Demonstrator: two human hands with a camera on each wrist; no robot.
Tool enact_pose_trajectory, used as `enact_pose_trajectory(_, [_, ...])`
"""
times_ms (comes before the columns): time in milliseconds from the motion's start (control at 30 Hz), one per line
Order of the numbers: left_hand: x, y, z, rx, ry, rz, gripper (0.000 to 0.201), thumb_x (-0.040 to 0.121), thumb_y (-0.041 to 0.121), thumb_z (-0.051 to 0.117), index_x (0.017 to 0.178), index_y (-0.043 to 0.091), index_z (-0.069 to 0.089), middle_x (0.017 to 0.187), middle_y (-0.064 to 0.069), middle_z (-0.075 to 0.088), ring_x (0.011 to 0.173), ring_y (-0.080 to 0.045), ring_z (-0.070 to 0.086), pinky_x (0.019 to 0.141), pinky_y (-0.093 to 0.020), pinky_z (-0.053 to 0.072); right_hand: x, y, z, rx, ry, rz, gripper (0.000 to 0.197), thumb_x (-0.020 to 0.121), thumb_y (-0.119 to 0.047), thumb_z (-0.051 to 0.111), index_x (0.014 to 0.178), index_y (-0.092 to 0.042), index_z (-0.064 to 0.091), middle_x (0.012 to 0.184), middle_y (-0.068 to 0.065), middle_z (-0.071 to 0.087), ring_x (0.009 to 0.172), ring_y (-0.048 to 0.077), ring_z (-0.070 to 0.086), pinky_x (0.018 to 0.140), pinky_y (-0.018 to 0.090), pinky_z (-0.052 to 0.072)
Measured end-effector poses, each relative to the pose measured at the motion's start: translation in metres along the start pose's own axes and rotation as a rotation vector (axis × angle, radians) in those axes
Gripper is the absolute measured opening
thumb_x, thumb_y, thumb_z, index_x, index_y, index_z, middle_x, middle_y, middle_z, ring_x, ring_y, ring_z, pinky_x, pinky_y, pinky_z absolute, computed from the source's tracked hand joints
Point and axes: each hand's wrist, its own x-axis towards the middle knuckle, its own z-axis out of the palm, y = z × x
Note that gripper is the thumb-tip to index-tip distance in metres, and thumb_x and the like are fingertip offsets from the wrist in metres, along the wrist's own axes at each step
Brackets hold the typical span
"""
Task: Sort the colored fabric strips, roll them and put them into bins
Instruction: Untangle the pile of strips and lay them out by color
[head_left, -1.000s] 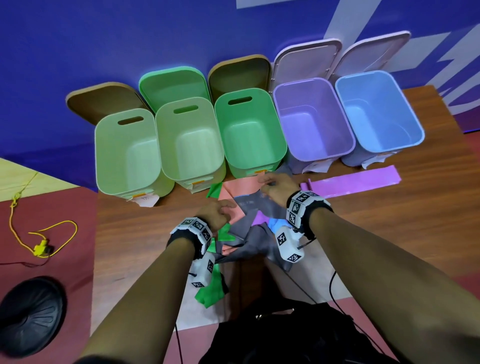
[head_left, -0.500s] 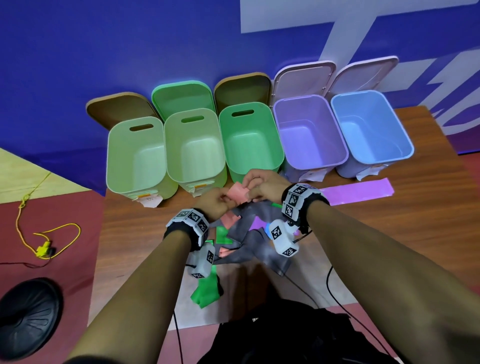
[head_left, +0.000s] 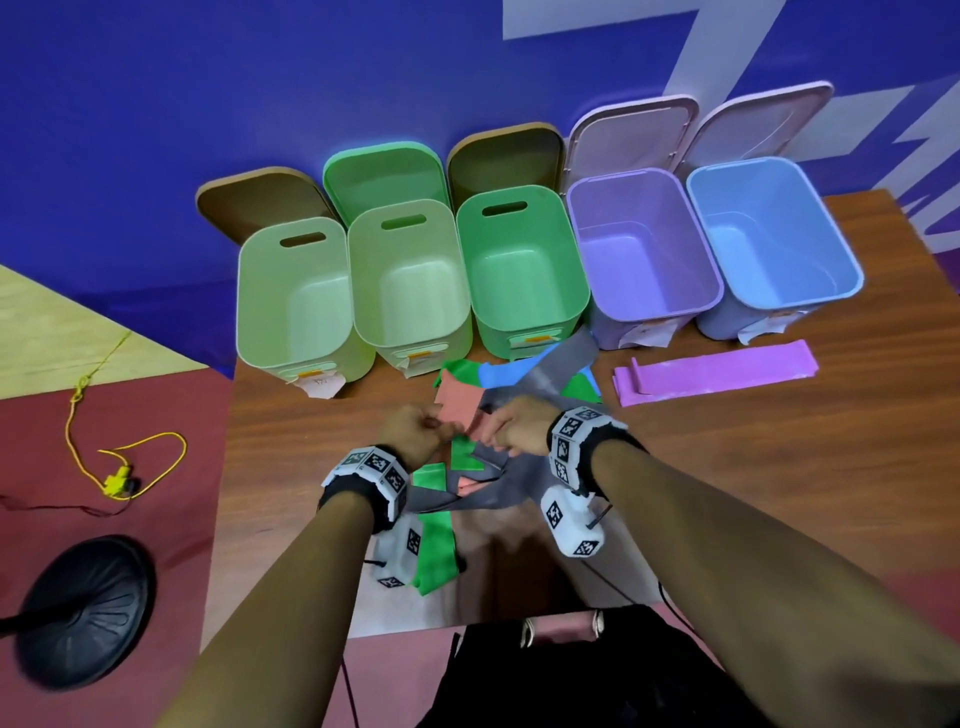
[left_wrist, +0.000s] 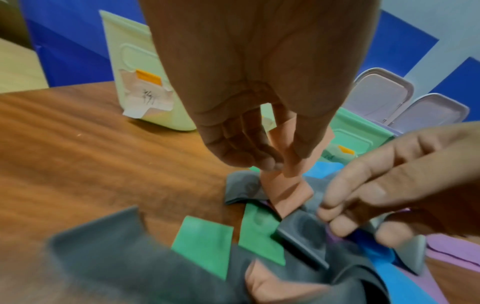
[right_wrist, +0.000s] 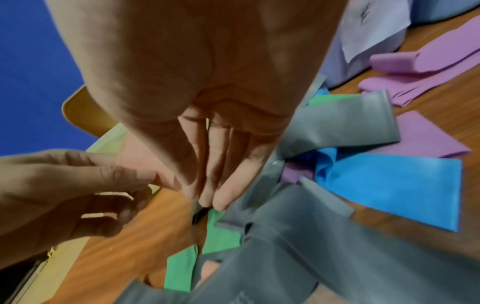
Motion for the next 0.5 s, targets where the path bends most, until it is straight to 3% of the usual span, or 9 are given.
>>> enact_pose_trajectory(67, [-0.002, -0.011, 0.004, 0.009, -0.007, -0.004, 0.017, 0.093, 0.025, 0.067, 0.083, 0.013, 0.069, 0.062, 0.006, 0.059, 0.051, -0.005, 0.052, 0.053, -0.017, 0.039, 0.002, 0.001, 0.014, -0.039, -0.038, 0.01, 0.026, 0.094, 0.007, 0.051, 0.109, 0.002, 0.072, 0.086, 0.011, 0.068, 0.074, 0.017, 0.062, 0.061, 0.014, 0.055])
enact_pose_trajectory(133, [-0.006, -0.019, 0.005, -0.003, -0.012, -0.005, 0.013, 0.093, 0.024, 0.067, 0.086, 0.013, 0.07, 0.068, 0.006, 0.062, 0.058, -0.005, 0.054, 0.054, -0.012, 0.039, 0.006, 0.001, 0.024, -0.149, -0.015, 0.006, 0.026, 0.092, 0.003, 0.053, 0.103, -0.005, 0.076, 0.098, 0.012, 0.073, 0.08, 0.02, 0.068, 0.074, 0.024, 0.06])
enact_pose_trajectory(200, [-0.005, -0.028, 0.007, -0.05, -0.026, -0.027, 0.011, 0.093, 0.021, 0.067, 0.095, 0.011, 0.072, 0.075, 0.003, 0.065, 0.063, -0.004, 0.055, 0.06, -0.011, 0.039, 0.011, 0.0, 0.032, -0.237, 0.004, -0.003, 0.026, 0.091, 0.0, 0.054, 0.099, -0.009, 0.078, 0.099, 0.008, 0.073, 0.089, 0.025, 0.07, 0.084, 0.033, 0.059])
enact_pose_trajectory(300, [-0.003, -0.038, 0.008, -0.073, -0.069, -0.064, 0.014, 0.093, 0.019, 0.067, 0.101, 0.012, 0.075, 0.085, -0.002, 0.07, 0.075, -0.013, 0.06, 0.076, -0.022, 0.046, 0.015, -0.002, 0.042, -0.384, -0.024, -0.042, 0.029, 0.09, -0.001, 0.052, 0.096, -0.009, 0.079, 0.094, 0.002, 0.073, 0.092, 0.027, 0.067, 0.081, 0.031, 0.054])
enact_pose_trajectory(367, [-0.002, -0.04, 0.008, -0.098, -0.089, -0.063, 0.013, 0.093, 0.015, 0.065, 0.1, 0.011, 0.076, 0.092, -0.007, 0.074, 0.078, -0.015, 0.062, 0.083, -0.029, 0.051, 0.017, -0.003, 0.048, -0.53, -0.051, -0.054, 0.025, 0.091, -0.007, 0.055, 0.098, -0.009, 0.079, 0.101, 0.004, 0.075, 0.086, 0.021, 0.061, 0.075, 0.027, 0.047])
enact_pose_trajectory(500, [-0.001, -0.043, 0.005, -0.112, -0.109, -0.024, 0.015, 0.095, 0.013, 0.063, 0.102, 0.011, 0.076, 0.089, -0.003, 0.074, 0.067, -0.006, 0.058, 0.073, -0.021, 0.045, 0.024, -0.001, 0.06, -0.666, -0.077, -0.015, 0.025, 0.094, -0.015, 0.057, 0.108, -0.007, 0.076, 0.111, 0.009, 0.073, 0.084, 0.019, 0.057, 0.076, 0.03, 0.047])
